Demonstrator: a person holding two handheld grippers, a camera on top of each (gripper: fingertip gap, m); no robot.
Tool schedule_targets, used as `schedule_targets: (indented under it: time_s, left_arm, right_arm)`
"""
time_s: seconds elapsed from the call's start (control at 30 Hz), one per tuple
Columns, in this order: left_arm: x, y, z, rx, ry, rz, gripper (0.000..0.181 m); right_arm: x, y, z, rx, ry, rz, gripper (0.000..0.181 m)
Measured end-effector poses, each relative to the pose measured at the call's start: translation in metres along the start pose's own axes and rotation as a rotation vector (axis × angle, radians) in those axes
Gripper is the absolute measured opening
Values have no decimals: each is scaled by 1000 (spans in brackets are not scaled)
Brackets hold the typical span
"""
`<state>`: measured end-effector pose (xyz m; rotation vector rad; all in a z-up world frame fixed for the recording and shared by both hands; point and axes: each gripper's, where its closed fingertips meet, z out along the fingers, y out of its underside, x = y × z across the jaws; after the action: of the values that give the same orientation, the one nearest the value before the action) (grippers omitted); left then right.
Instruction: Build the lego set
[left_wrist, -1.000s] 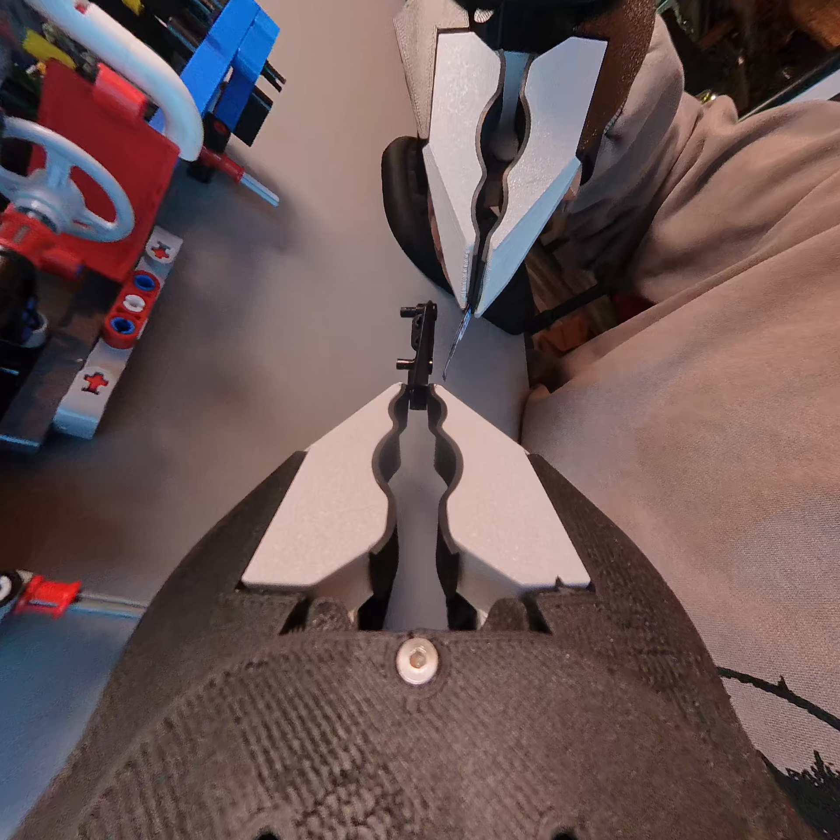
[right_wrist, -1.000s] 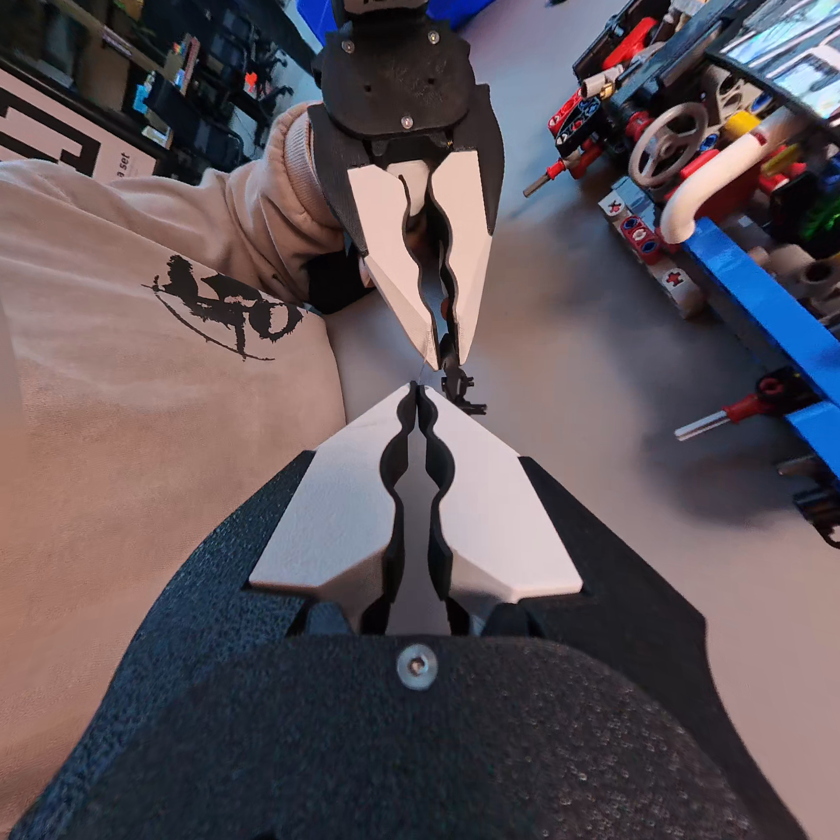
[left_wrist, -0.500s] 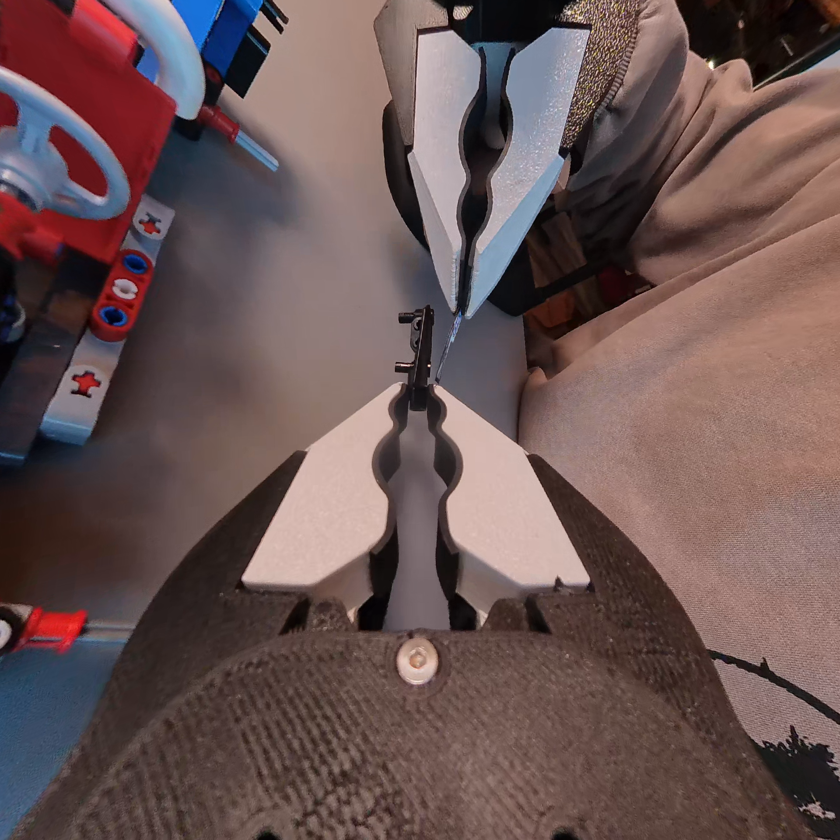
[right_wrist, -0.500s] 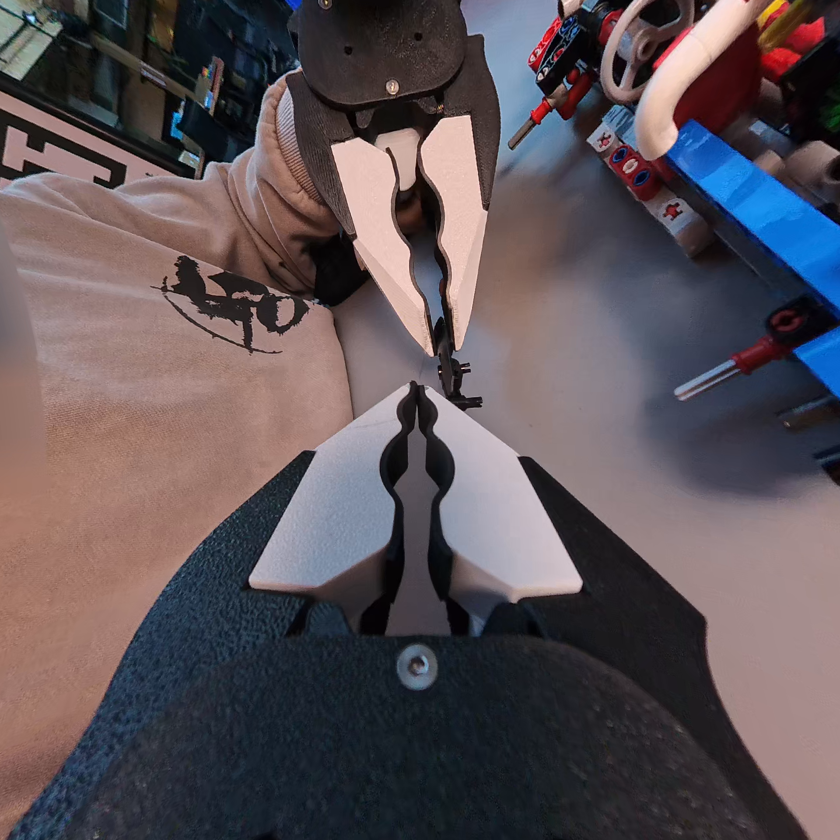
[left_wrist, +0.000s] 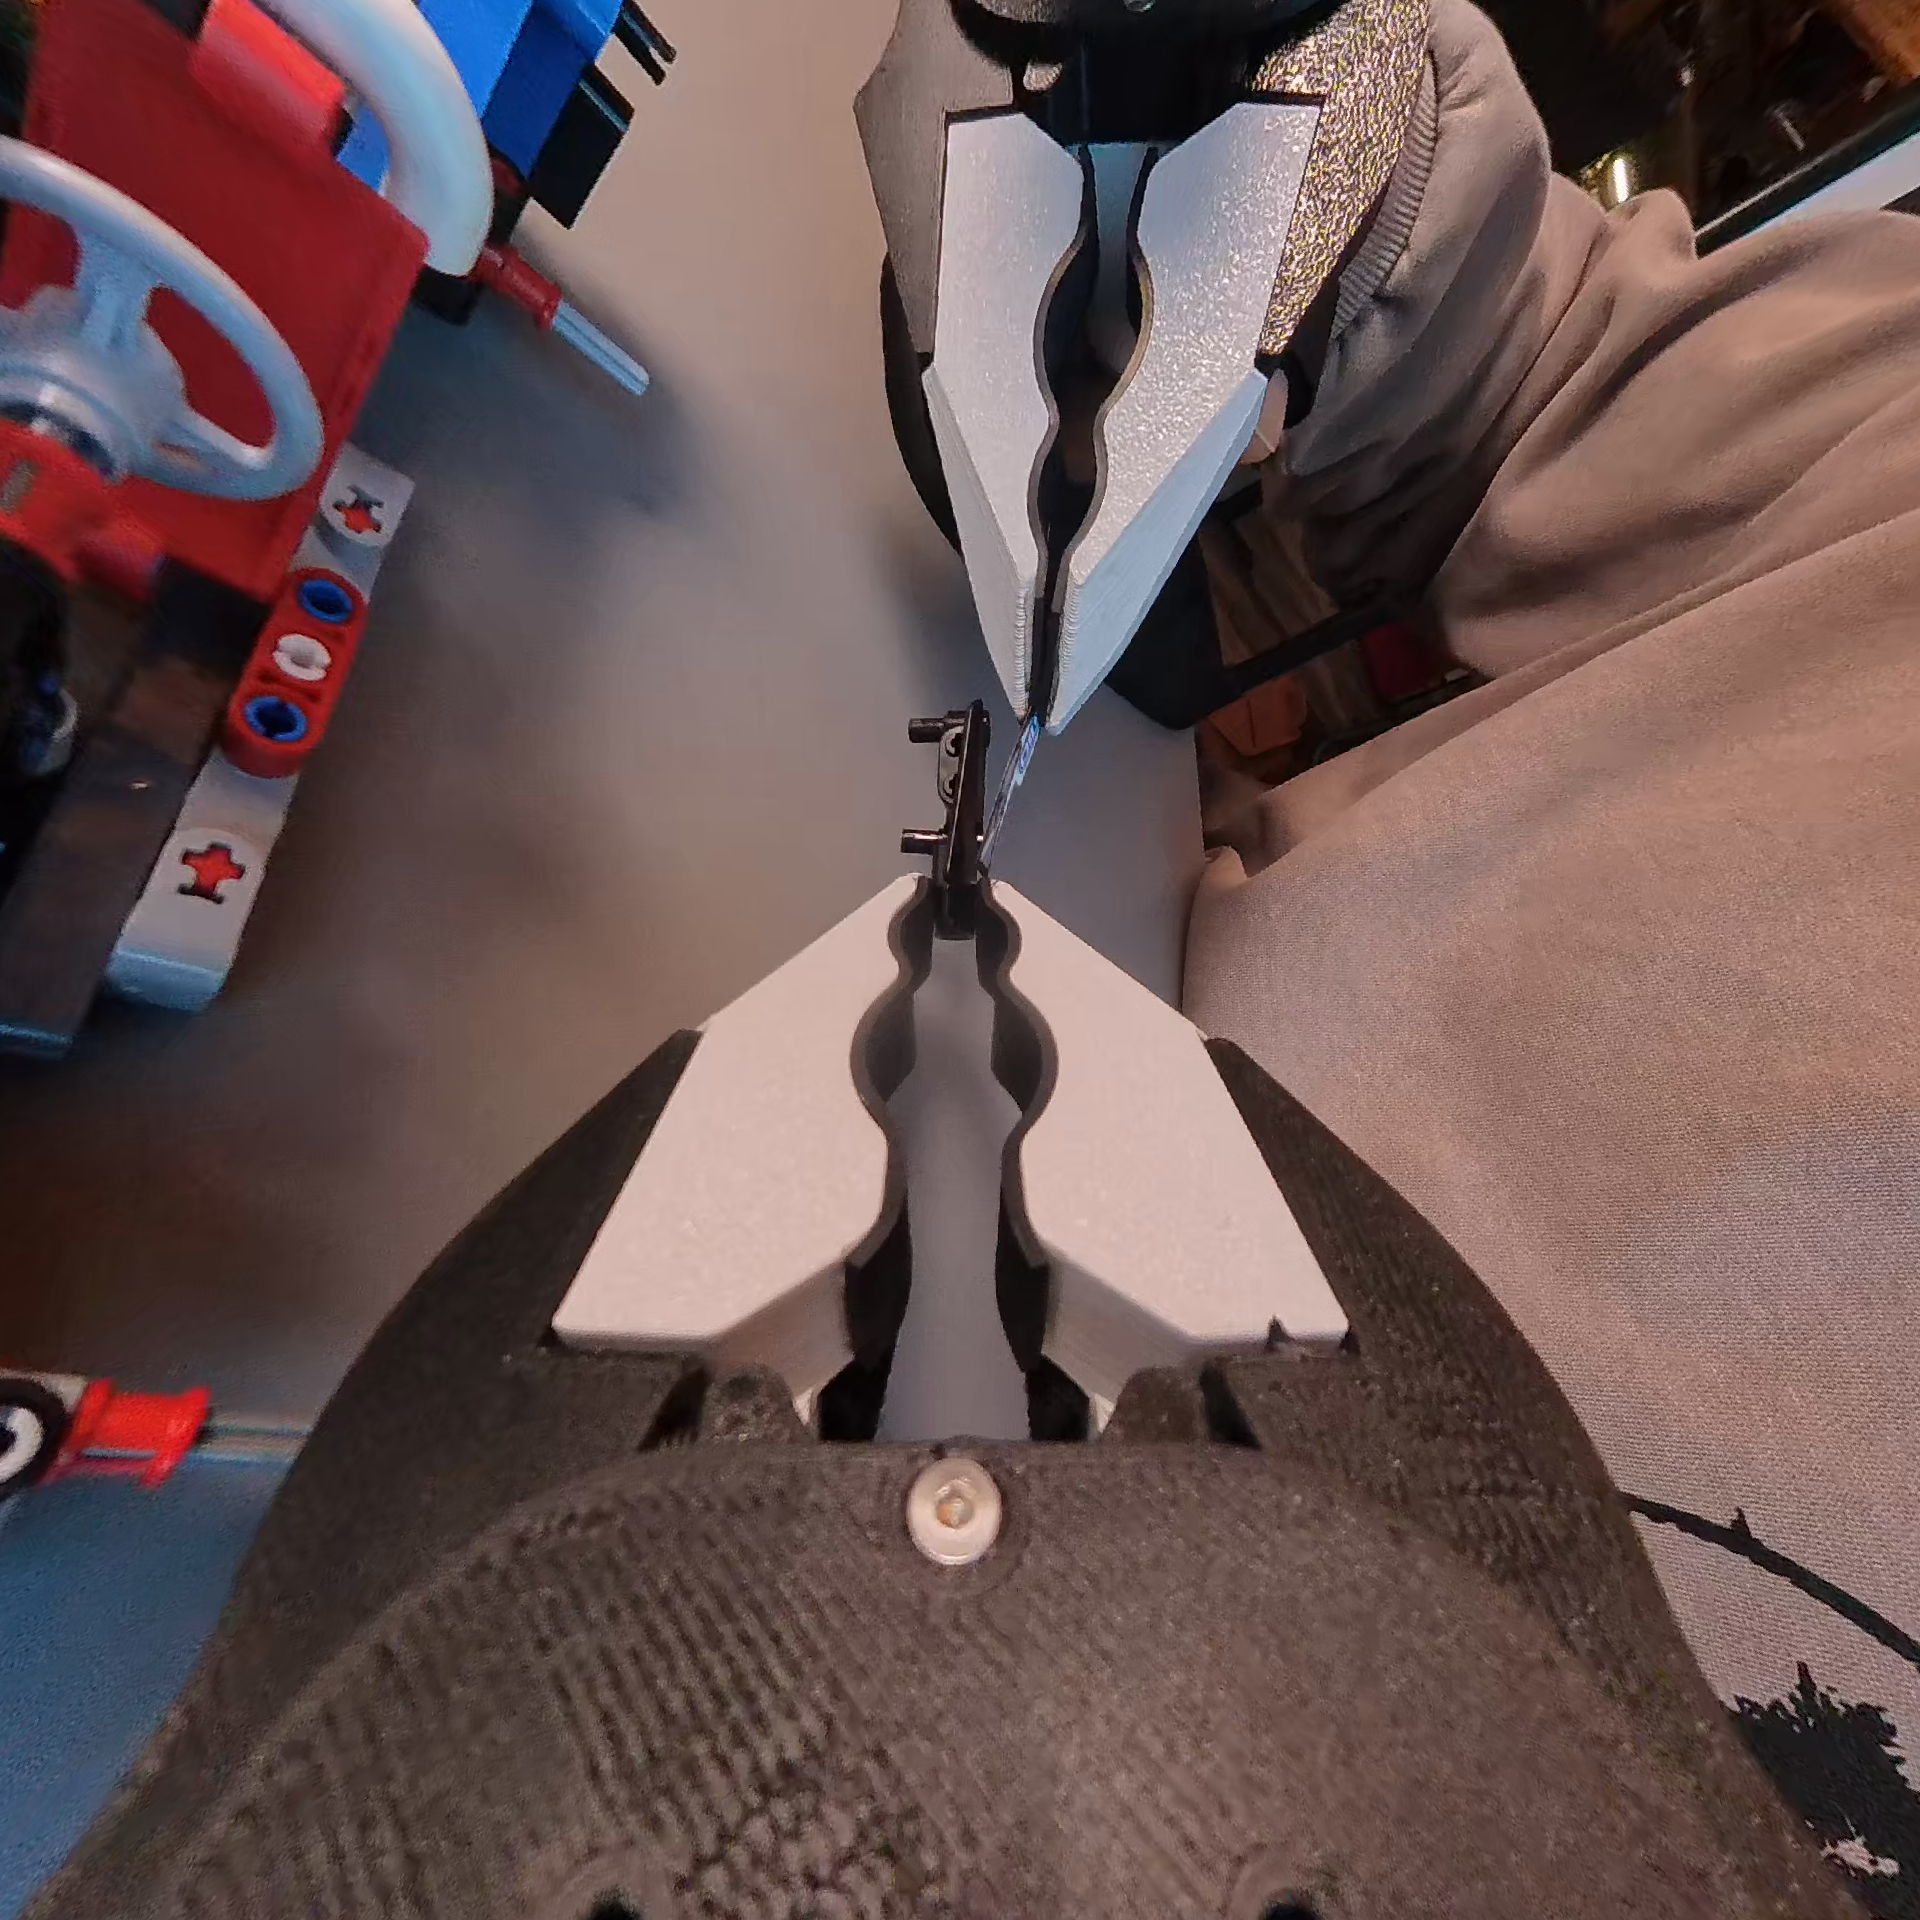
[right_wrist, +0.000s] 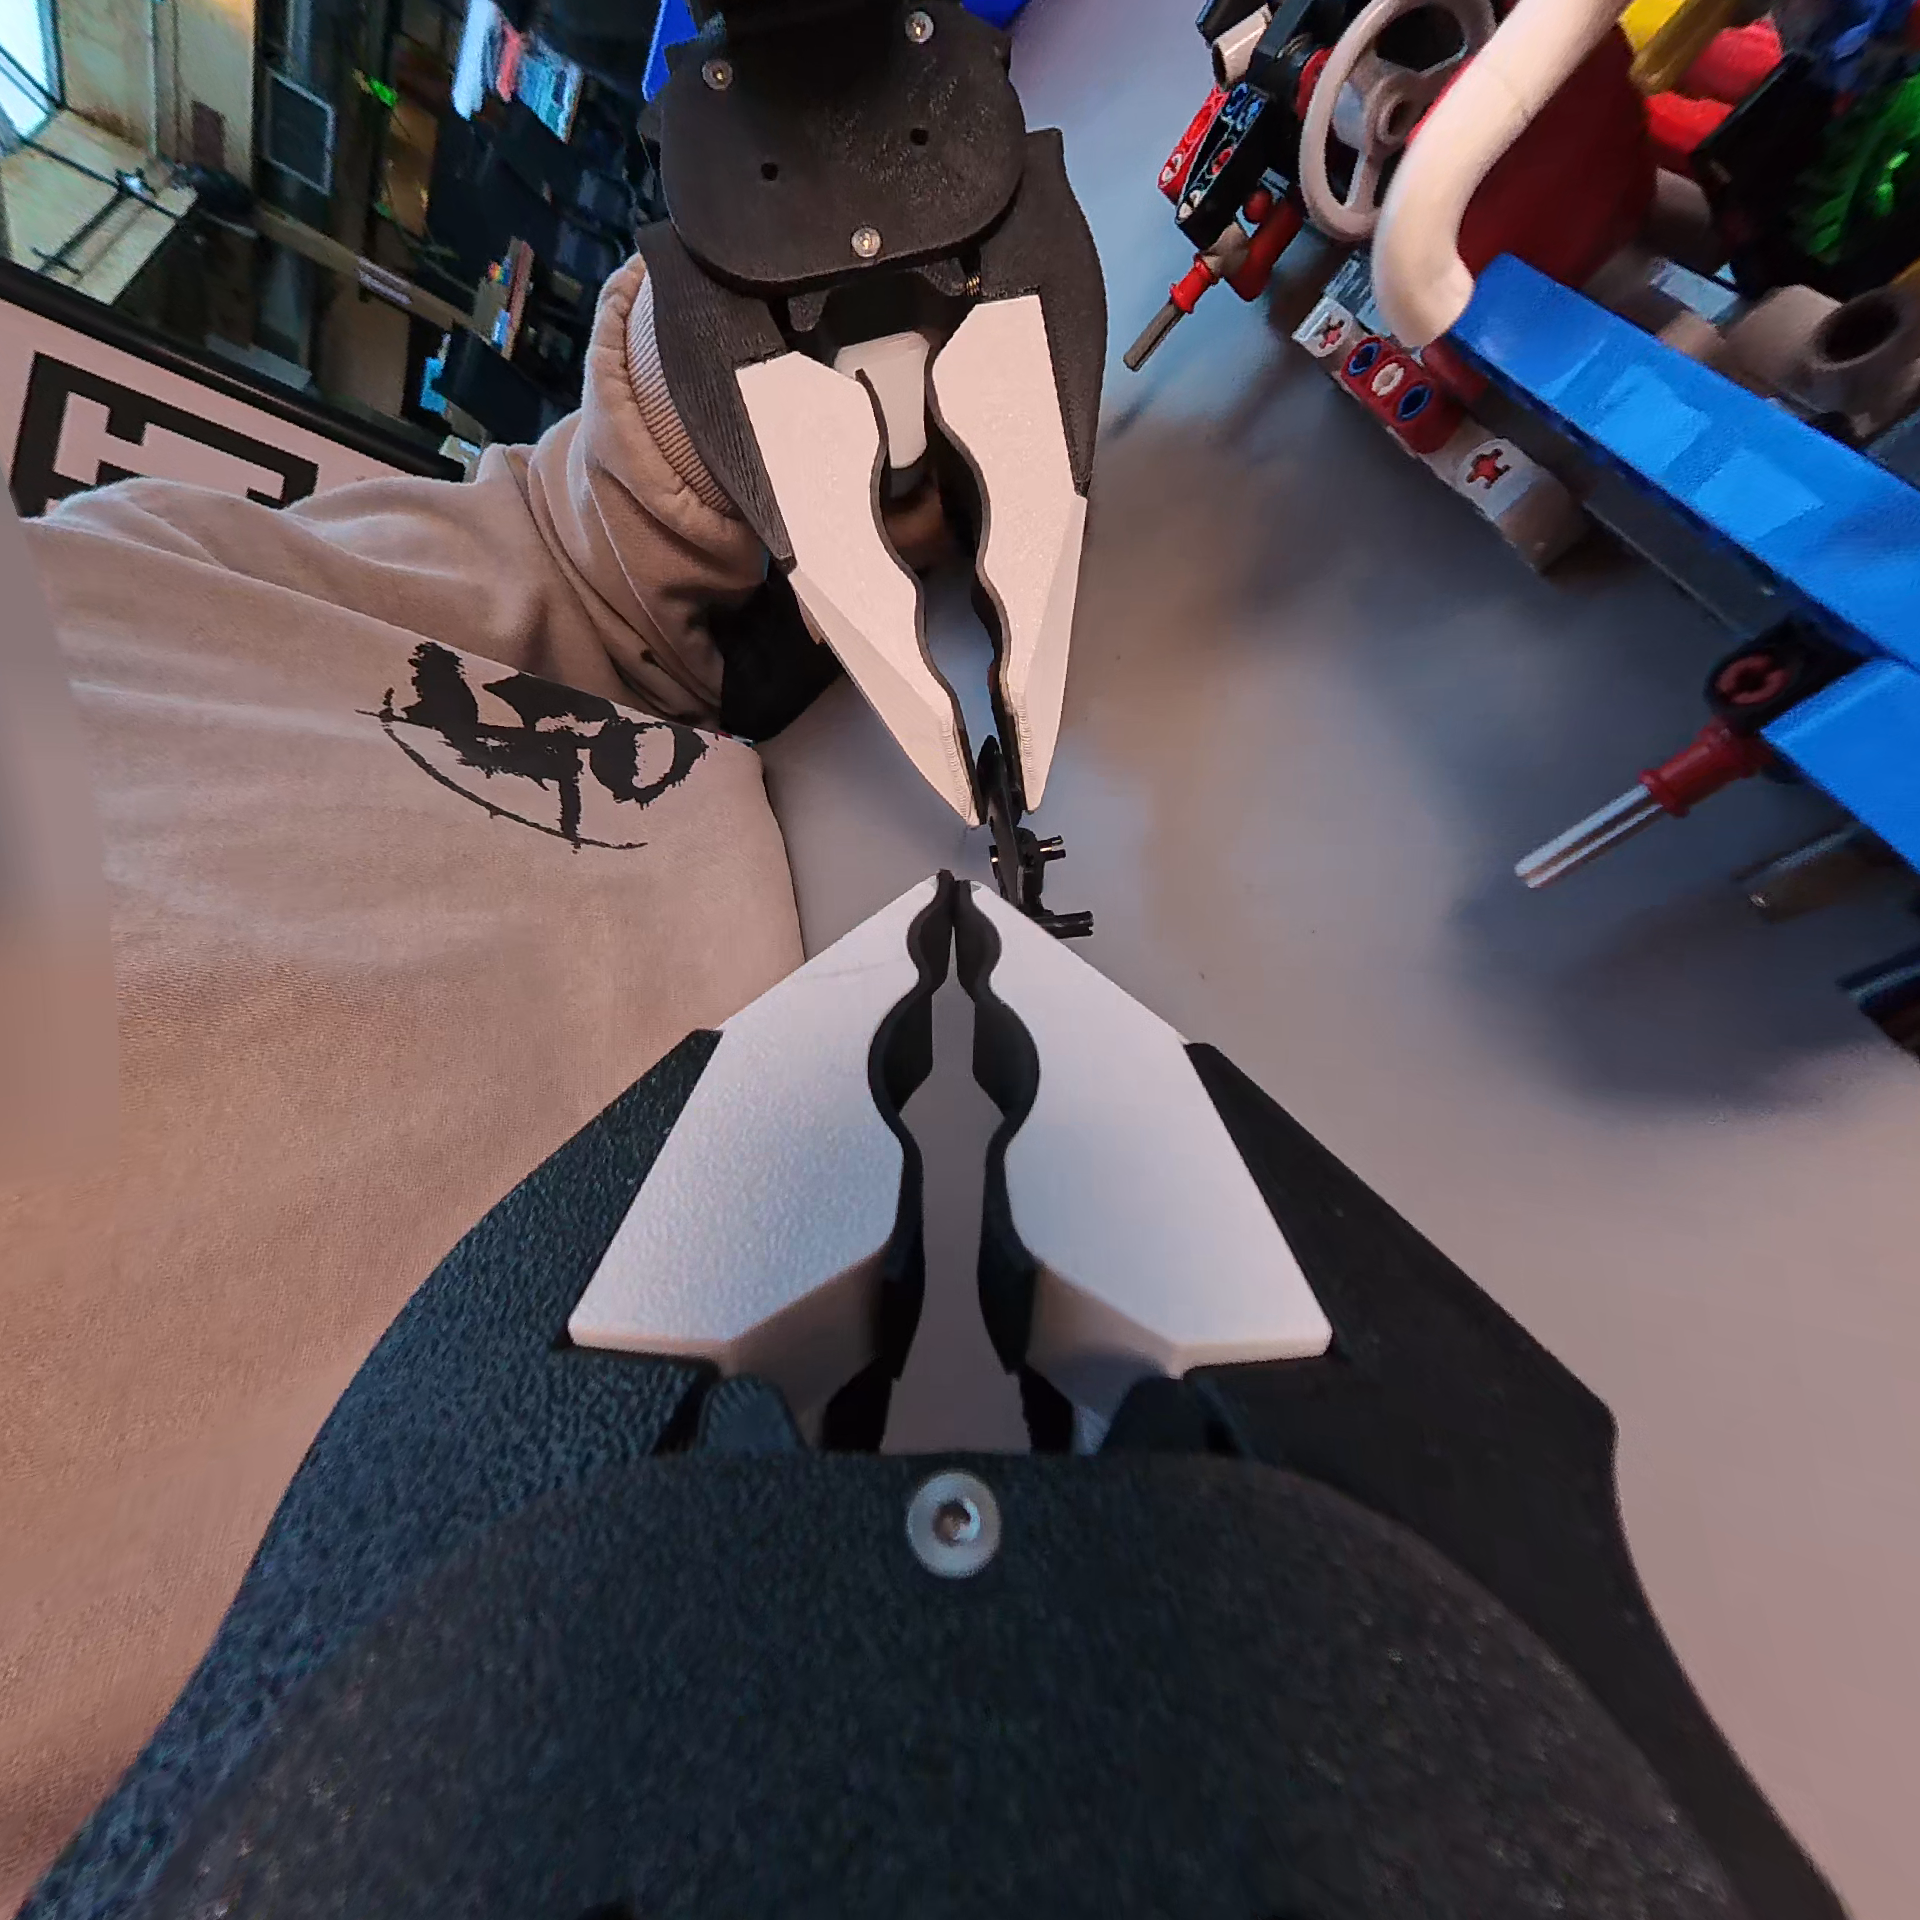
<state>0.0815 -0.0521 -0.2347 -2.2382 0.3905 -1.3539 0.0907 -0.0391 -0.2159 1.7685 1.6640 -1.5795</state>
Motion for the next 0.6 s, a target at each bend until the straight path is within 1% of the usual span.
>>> schedule_targets:
  time_s: [0.43, 0.6]
  left_arm:
    - [0, 0, 0, 4, 4, -6, 5]
    - [0, 0, 0, 3, 6, -6, 5]
  right_arm:
    - [1, 1, 1, 12, 0, 11, 0]
    - [-3, 0, 2, 14, -20, 0, 0]
